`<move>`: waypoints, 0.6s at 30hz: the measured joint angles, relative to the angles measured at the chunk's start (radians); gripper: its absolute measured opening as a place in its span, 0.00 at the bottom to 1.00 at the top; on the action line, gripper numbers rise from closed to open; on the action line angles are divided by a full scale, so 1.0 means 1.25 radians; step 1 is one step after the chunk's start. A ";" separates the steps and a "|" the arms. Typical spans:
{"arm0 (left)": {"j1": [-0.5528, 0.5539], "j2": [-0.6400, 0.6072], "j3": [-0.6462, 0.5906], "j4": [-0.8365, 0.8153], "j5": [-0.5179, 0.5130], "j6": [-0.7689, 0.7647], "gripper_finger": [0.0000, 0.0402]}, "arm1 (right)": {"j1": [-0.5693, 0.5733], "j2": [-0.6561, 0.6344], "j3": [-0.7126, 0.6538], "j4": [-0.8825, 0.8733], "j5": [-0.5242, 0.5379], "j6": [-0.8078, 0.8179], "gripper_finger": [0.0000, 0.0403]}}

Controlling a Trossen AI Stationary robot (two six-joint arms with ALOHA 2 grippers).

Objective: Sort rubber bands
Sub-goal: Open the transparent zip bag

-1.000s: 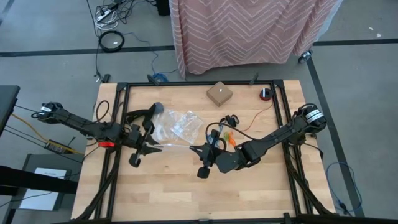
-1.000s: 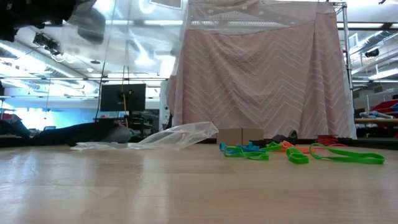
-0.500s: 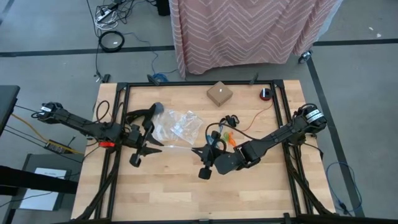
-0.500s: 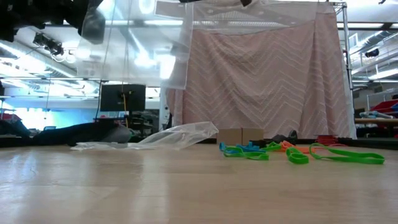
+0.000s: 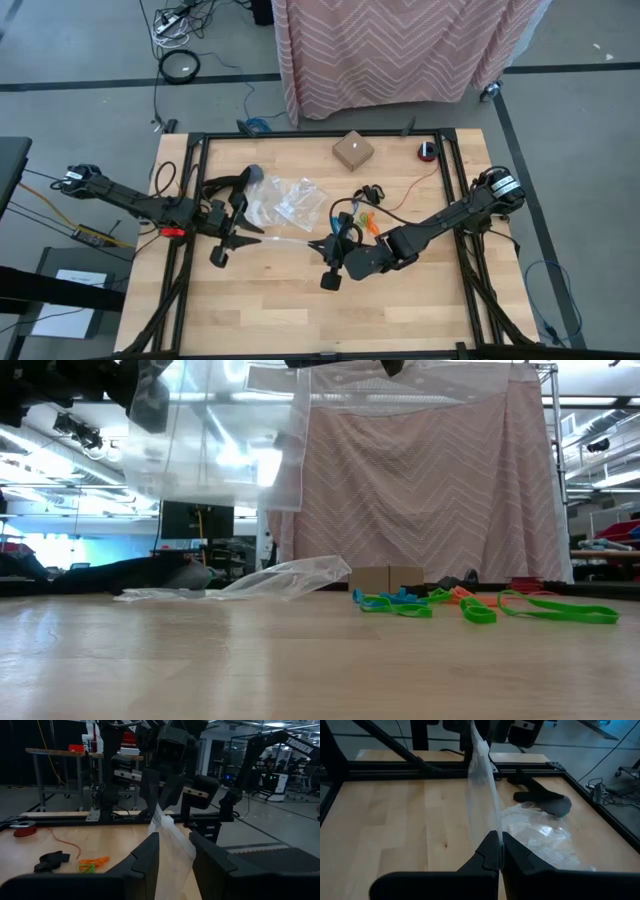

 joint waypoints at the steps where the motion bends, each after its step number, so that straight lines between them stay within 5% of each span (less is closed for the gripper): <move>1: 0.000 0.001 0.000 0.000 -0.002 0.000 0.29 | 0.000 0.000 0.000 0.000 0.000 0.000 0.00; 18: 0.000 0.021 0.000 0.008 -0.021 -0.005 0.29 | -0.001 0.000 0.000 -0.005 -0.007 -0.002 0.00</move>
